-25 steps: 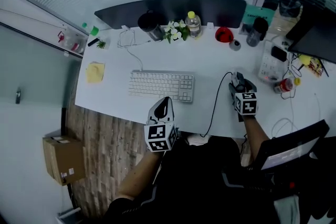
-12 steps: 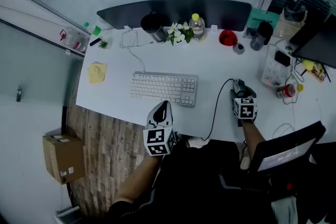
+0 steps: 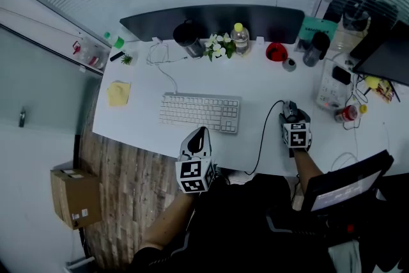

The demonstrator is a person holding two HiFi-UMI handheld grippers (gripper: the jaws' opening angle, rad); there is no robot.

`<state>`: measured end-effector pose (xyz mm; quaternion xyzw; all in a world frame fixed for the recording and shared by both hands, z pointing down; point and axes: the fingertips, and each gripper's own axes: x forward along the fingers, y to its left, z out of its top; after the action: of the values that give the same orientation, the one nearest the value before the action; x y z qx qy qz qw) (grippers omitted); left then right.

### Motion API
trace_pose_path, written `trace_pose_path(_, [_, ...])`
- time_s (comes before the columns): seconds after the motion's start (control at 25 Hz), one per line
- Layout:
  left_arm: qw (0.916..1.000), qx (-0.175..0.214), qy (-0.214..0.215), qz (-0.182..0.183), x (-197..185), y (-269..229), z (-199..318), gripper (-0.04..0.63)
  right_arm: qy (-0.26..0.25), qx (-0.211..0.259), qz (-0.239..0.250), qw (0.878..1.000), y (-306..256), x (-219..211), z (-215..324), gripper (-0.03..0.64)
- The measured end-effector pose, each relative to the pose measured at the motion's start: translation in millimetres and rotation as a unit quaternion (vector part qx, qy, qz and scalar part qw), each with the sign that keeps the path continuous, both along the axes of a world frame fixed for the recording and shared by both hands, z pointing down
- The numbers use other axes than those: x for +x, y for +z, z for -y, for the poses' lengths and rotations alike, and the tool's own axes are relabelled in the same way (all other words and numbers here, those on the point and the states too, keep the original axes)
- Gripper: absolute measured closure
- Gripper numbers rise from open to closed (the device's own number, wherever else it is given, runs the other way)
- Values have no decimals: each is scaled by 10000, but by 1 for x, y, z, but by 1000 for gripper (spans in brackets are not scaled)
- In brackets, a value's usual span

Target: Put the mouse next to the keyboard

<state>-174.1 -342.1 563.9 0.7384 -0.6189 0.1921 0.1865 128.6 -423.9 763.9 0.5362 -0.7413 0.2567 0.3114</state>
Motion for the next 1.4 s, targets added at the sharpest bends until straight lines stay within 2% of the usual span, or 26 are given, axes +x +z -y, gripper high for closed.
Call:
trace_pose_path(0.08, [10000,14,23,-22,0,-1,-1,565,-20,-43,-51,10000,1,1,0,302])
trace_pose_path(0.16, [10000,59,68,-42,-1,-5,-2,565,-27,-93,-104,9999,-1,3,0,260])
trace_pose_path(0.24, [9998,110,120,-65,-2,-11,-1,565,-59,-55,-101,9999,-9,2,1,250])
trace_pose_path(0.4, [9992,224,309,-145,1,-21,3,565,-40,222,-20,9997,-43,1,3,249])
trace_pose_path(0.68, [9945,609,783,-341,5,-50,17,565,55,837,399,9957,-125,-17,-5,255])
trace_pose_path(0.92, [9874,949,1130,-570,10,-76,27,565,135,1510,596,9866,-206,-26,-17,270])
trace_pose_path(1.4, [9676,1394,1826,-1050,27,-137,28,565,170,2407,966,9656,-330,-42,-65,325])
